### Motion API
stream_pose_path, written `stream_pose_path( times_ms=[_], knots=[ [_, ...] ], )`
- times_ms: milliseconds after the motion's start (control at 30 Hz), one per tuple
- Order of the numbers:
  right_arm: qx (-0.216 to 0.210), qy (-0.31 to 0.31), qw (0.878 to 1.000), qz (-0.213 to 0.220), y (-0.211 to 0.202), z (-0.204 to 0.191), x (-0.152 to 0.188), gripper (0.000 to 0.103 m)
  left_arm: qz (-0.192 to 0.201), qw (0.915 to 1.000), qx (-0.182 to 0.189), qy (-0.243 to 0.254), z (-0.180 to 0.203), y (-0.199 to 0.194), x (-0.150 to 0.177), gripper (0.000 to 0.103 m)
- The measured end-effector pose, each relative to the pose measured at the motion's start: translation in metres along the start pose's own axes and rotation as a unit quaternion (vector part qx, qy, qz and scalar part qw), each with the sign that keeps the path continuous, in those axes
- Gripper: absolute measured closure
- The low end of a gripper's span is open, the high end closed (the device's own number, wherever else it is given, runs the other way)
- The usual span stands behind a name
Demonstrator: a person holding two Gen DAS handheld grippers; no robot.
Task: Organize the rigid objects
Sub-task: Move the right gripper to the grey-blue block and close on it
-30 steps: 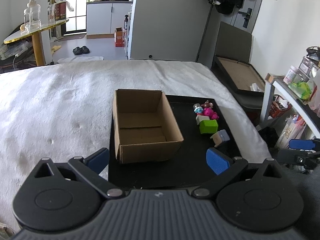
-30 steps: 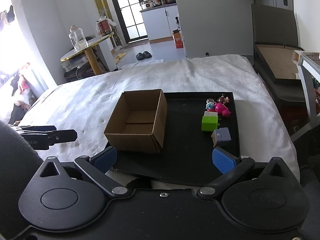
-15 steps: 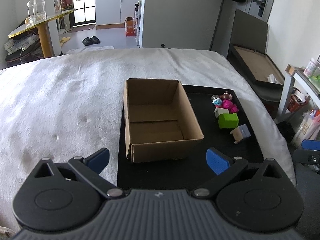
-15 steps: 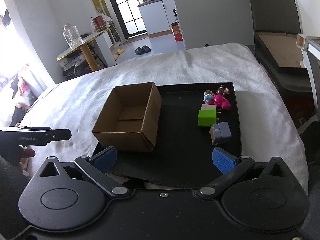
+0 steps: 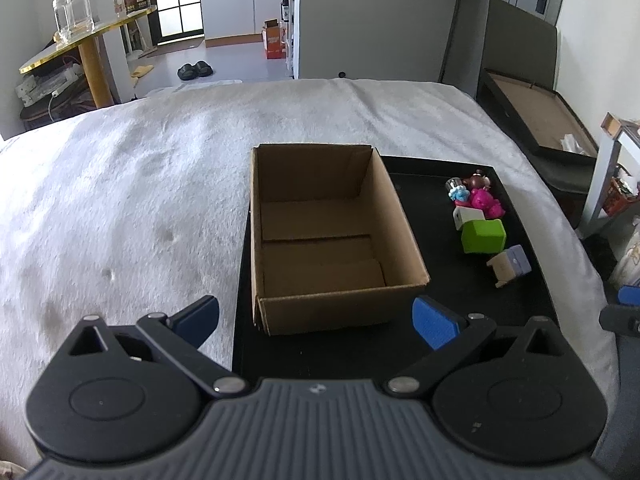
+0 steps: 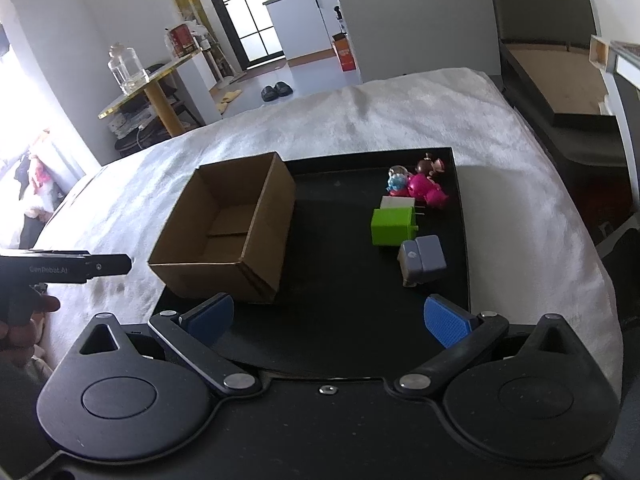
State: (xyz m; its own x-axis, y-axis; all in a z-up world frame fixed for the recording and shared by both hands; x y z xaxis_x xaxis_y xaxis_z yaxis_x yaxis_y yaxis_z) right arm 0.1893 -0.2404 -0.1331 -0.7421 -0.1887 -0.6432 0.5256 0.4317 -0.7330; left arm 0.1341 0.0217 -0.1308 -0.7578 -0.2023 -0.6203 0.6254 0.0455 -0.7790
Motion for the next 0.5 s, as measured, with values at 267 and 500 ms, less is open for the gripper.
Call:
stream_pose_path(
  times_ms=[267, 500],
  knots=[
    [-0.005, 0.008, 1.0, -0.006, 0.013, 0.012, 0.003, 0.004, -0.009, 0.9996, -0.027, -0.006, -0.007, 0.024, 0.0, 0.003],
    [0.01, 0.019, 1.0, -0.01, 0.03, 0.025, 0.003, 0.01, -0.014, 0.9978, -0.064, -0.004, -0.015, 0.04, -0.006, 0.004]
  ],
)
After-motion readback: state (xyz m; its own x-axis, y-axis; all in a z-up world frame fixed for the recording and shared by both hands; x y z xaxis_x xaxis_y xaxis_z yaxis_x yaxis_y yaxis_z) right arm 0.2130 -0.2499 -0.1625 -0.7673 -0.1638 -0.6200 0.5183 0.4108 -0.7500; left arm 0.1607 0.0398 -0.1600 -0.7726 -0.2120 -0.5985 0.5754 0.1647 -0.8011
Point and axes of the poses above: each gripper's, at about its wrist camera, not at the fingertips, and y roughly the way its jaws point, z to its right, x to its underside, the point moved 8 cm from there along y, roughly the way its jaws point, and after that the axes turned 5 degrees about x, right-handed, at the moved point
